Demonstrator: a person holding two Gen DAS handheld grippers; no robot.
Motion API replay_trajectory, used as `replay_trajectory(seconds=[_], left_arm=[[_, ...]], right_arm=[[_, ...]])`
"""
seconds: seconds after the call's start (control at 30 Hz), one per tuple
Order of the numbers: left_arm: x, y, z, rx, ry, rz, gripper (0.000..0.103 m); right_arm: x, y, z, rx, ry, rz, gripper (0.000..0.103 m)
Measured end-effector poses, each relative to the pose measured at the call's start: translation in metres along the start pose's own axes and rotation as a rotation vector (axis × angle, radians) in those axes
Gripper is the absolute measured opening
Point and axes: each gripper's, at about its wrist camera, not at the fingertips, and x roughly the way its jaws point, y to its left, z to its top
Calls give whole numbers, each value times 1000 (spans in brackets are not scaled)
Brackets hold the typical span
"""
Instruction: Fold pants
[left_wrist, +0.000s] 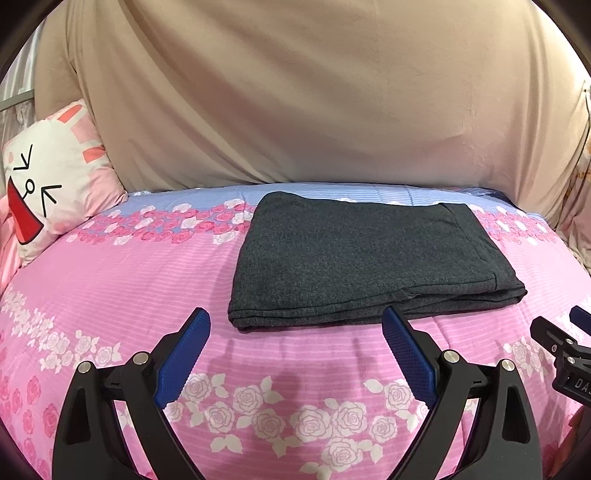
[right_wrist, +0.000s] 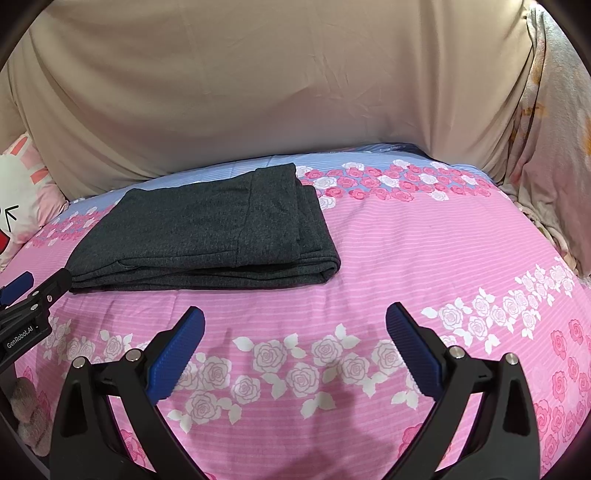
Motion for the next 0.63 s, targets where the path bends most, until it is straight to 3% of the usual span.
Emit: replay_trajectory(seconds=[0.63], left_arm=[[-2,-11,-2,55,1,-3,92]], right_arm=[[-2,2,-1,13,1,-9,96]])
